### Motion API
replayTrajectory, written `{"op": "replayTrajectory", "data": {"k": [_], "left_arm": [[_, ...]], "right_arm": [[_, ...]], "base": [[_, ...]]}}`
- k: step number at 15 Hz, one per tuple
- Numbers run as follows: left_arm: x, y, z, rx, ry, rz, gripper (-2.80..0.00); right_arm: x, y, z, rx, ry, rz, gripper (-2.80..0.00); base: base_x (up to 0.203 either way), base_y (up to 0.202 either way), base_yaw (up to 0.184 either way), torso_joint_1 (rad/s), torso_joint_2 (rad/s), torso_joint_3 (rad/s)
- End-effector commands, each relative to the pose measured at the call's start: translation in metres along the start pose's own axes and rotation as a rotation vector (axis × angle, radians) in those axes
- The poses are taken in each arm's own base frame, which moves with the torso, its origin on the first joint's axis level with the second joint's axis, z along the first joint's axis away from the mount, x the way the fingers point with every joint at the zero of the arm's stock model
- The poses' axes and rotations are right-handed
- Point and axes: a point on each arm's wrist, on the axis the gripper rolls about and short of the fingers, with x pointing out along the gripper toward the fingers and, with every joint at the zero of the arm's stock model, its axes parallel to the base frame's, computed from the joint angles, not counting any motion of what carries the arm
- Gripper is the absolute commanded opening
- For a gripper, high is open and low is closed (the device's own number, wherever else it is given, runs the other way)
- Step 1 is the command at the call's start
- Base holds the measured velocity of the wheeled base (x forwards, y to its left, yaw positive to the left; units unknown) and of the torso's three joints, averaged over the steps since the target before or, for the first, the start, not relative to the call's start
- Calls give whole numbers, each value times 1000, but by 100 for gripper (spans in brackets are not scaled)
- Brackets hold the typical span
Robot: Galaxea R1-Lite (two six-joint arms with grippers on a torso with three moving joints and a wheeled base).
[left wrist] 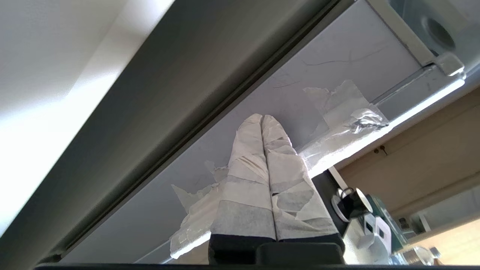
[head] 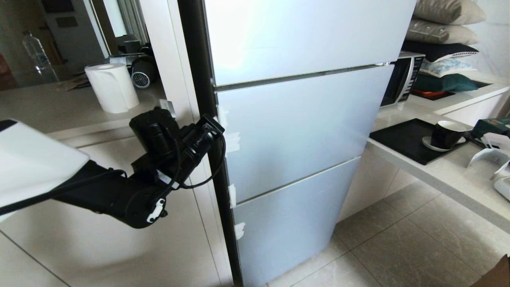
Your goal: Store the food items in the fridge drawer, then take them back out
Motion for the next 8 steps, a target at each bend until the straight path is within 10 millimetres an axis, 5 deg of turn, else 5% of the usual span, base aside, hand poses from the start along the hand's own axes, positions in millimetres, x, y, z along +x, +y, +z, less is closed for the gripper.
{"op": "replayTrajectory", "data": {"k": [1, 8], "left_arm": [[-8, -6, 2, -7, 10, -21, -280], [-31, -6, 3, -10, 41, -9, -280]], "right_arm": [[0, 0, 0, 0, 0, -1, -280], [0, 0, 0, 0, 0, -1, -280]], "base": [[0, 0, 0, 0, 0, 0], [0, 0, 0, 0, 0, 0]]}}
